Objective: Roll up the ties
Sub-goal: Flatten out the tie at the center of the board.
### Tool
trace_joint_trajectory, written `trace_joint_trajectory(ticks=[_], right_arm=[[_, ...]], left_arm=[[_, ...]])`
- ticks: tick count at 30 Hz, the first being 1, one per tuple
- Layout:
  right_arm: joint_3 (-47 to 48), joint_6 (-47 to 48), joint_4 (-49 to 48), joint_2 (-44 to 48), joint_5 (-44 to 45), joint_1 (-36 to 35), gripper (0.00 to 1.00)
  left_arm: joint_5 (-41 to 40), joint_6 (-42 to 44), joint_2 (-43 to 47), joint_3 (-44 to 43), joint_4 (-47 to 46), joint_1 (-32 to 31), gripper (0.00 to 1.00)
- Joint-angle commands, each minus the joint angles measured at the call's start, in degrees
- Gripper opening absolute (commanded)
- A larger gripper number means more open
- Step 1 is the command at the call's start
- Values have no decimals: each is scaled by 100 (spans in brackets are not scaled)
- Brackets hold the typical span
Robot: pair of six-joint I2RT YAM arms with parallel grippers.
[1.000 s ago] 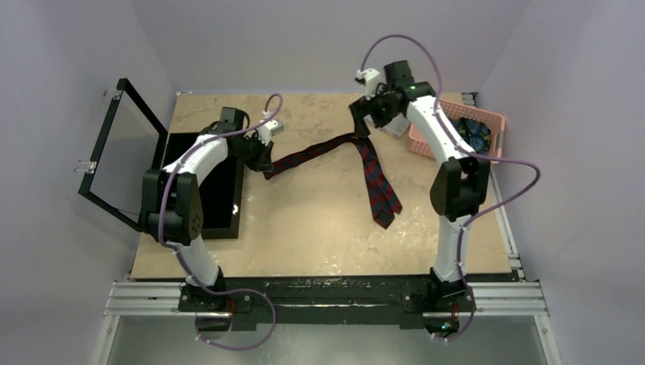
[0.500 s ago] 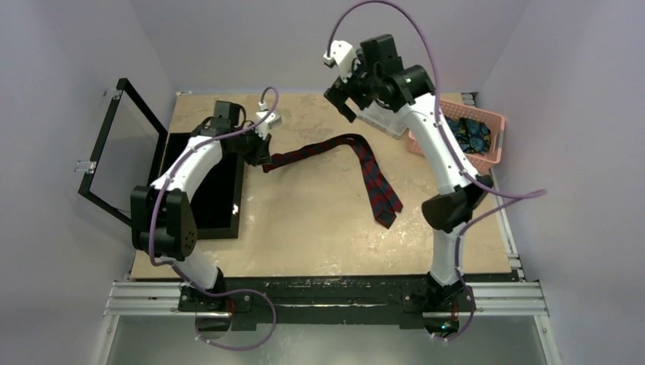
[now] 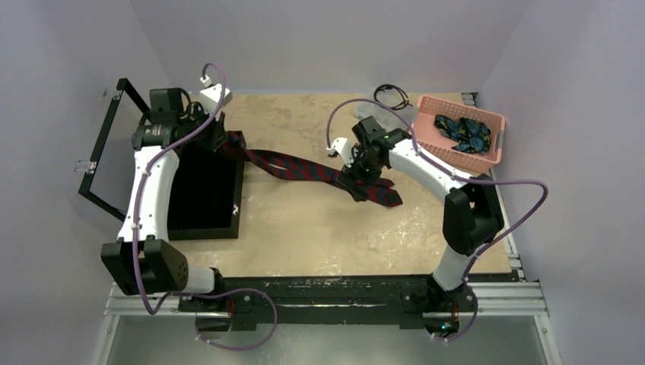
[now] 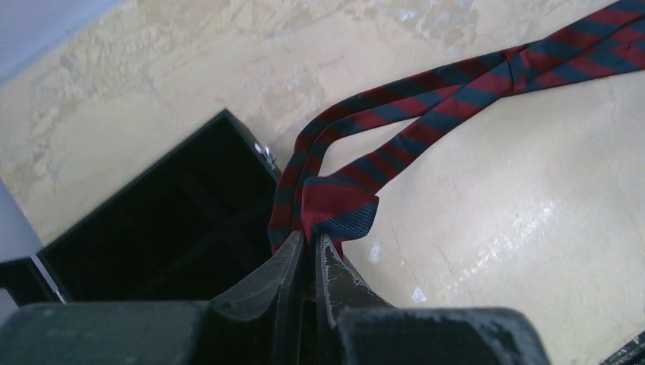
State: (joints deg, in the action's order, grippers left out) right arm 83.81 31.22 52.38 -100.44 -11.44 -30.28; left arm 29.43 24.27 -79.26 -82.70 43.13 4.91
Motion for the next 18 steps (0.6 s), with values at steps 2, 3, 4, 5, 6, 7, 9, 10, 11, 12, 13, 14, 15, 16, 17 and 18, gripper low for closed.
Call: trace_joint_trajectory(ticks=[2,3,4,5,6,7,9,10,11,12,13,14,15,16,17,18], right_arm=[[-964,-50,-1582,404,599,147,98],[-1075,-31,-1718,372,697,191,98],[-1140,5,-1813,319,741,232,98],[-1169,79,-1846,249,712,276,98],[-1205,130,-1898,173,701,296,97],[-1259,157,-1993,94,765,295,96],[-1390,177,-2240,-77,922,298,95],[-1453,207,-2366,-159,1010,307,94],[-1498,243,-2479,-248,1072,333,91],[-1523,262,-2558,-328,1089,379,86],[-1549,292,-2606,-414,1078,413,80],[-1591,330,-2647,-483,1088,448,74],[-1654,382,-2669,-533,1094,487,69],[-1736,457,-2676,-562,1092,535,63],[-1840,530,-2704,-557,1082,596,58],[-1941,603,-2734,-538,1090,674,54]], left_arm=[[105,390,102,144,649,487,11],[144,433,97,148,689,527,11],[187,470,86,148,727,555,12],[215,498,75,148,761,563,12],[235,511,64,142,799,562,13],[256,516,54,134,829,564,13],[281,524,48,131,850,560,14],[290,538,54,133,854,563,15],[301,568,66,136,870,564,16],[313,596,75,146,886,560,15],[327,617,75,156,911,564,16],[339,653,63,165,957,563,16],[386,719,35,174,1015,564,17],[501,861,8,182,1159,564,22],[660,1093,-7,192,1295,562,30],[790,1330,17,258,1350,564,35]])
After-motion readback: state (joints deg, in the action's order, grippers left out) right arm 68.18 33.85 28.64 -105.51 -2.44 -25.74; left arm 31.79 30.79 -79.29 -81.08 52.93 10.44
